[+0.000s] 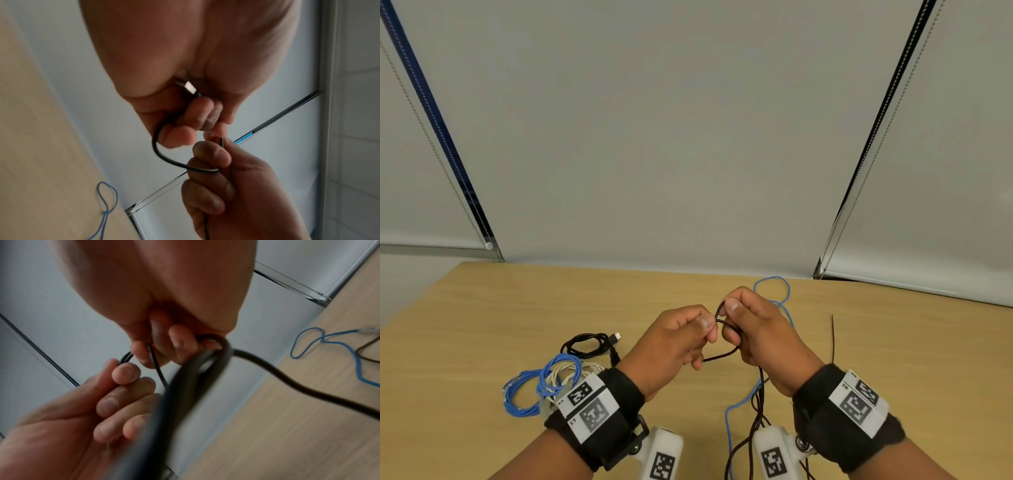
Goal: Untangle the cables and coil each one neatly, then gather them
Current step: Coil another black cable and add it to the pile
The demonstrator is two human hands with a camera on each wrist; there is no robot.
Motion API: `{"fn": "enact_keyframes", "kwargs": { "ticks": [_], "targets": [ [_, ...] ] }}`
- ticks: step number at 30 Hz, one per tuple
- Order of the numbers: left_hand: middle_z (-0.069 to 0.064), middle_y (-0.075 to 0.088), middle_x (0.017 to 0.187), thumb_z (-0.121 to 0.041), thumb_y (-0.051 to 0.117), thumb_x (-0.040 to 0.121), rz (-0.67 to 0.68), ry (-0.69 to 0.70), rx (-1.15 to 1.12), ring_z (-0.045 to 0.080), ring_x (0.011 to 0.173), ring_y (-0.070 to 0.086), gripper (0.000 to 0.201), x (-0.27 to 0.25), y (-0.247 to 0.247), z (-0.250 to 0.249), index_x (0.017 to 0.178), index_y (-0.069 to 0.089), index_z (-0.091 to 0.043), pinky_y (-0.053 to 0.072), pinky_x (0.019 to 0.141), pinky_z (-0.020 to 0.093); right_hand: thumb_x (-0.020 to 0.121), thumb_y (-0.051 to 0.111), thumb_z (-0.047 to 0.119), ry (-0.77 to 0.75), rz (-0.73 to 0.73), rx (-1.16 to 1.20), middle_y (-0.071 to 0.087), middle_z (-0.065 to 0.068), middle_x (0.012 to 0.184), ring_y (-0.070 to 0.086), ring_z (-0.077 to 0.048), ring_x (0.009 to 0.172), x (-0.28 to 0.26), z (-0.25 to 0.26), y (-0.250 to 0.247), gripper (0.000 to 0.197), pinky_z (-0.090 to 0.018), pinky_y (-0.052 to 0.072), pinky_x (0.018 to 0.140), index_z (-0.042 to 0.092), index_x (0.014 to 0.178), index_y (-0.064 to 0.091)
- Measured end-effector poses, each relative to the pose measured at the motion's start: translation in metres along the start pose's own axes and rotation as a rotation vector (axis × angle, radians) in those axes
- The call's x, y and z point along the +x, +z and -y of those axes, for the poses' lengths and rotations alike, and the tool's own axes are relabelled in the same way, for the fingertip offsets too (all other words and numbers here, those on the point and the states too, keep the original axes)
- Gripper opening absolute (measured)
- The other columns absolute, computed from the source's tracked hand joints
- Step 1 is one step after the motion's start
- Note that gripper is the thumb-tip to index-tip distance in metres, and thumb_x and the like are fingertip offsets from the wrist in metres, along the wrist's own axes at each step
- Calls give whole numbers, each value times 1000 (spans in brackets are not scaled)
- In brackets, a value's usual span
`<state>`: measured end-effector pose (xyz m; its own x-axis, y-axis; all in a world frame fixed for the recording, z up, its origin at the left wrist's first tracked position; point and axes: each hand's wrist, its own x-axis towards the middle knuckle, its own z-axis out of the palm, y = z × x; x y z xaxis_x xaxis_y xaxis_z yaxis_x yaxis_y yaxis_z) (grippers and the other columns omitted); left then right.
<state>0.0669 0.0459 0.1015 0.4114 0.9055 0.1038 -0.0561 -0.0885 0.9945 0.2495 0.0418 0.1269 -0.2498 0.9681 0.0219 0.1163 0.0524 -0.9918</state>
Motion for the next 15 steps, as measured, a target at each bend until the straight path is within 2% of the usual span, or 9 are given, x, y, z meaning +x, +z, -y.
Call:
{"fn": "enact_keyframes", "kwargs": {
  "ticks": [2, 4, 6, 8, 10, 11, 13, 15],
  "targets": [
    [-9, 33, 54, -31, 49, 98, 1, 0, -21, 11, 49, 29, 31, -2, 2, -1, 75, 63, -16, 43, 55, 27, 107, 40, 28, 5, 16, -11, 48, 5, 58, 29, -7, 46, 2, -1, 2, 30, -20, 25, 42, 24, 85, 61],
    [-7, 28, 54, -33, 50, 97, -14, -18, -103, 11, 47, 25, 31, -4, 2, -3, 73, 60, -15, 38, 51, 26, 106, 44, 28, -14, 21, -38, 53, 4, 60, 32, -6, 45, 3, -3, 0, 29, -19, 27, 42, 25, 84, 63],
    [-4, 23, 55, -33, 55, 95, -33, -47, -265, 11, 46, 22, 30, -7, -1, -5, 73, 57, -13, 36, 49, 26, 104, 50, 28, -45, 11, -89, 61, 3, 65, 36, -9, 47, 3, -6, -3, 23, -20, 30, 43, 22, 87, 64],
    [-2, 25, 57, -32, 58, 96, -34, -58, -468, 11, 45, 28, 29, -9, -3, -7, 75, 57, -12, 41, 49, 28, 104, 51, 30, -52, 35, -161, 65, 2, 70, 39, -15, 51, 1, -12, -5, 21, -23, 33, 45, 20, 92, 65],
    [0, 37, 58, -33, 51, 102, -38, -22, -676, 14, 48, 45, 32, -7, -4, -9, 78, 57, -12, 55, 55, 34, 104, 48, 33, -22, 100, -266, 67, 1, 74, 45, -17, 53, -4, -22, 0, 21, -26, 38, 49, 25, 94, 65],
    [1, 47, 60, -35, 45, 104, -55, 6, -768, 18, 56, 58, 36, -5, -5, -11, 78, 58, -13, 60, 60, 39, 104, 47, 33, 3, 138, -314, 68, -2, 76, 48, -15, 55, -6, -28, 4, 21, -27, 41, 51, 26, 95, 65],
    [9, 69, 77, -37, 42, 103, -125, 60, -883, 31, 90, 74, 39, 1, -7, -14, 76, 58, -15, 63, 73, 47, 103, 49, 32, 77, 204, -341, 68, -2, 74, 53, -13, 57, -12, -39, 13, 19, -28, 46, 57, 23, 101, 66],
    [19, 74, 109, -36, 42, 103, -220, 115, -895, 37, 117, 67, 34, 6, -10, -16, 78, 54, -15, 59, 88, 54, 102, 51, 24, 163, 276, -275, 66, -1, 71, 57, -14, 59, -16, -46, 21, 16, -30, 50, 64, 15, 107, 64]
  ]
}}
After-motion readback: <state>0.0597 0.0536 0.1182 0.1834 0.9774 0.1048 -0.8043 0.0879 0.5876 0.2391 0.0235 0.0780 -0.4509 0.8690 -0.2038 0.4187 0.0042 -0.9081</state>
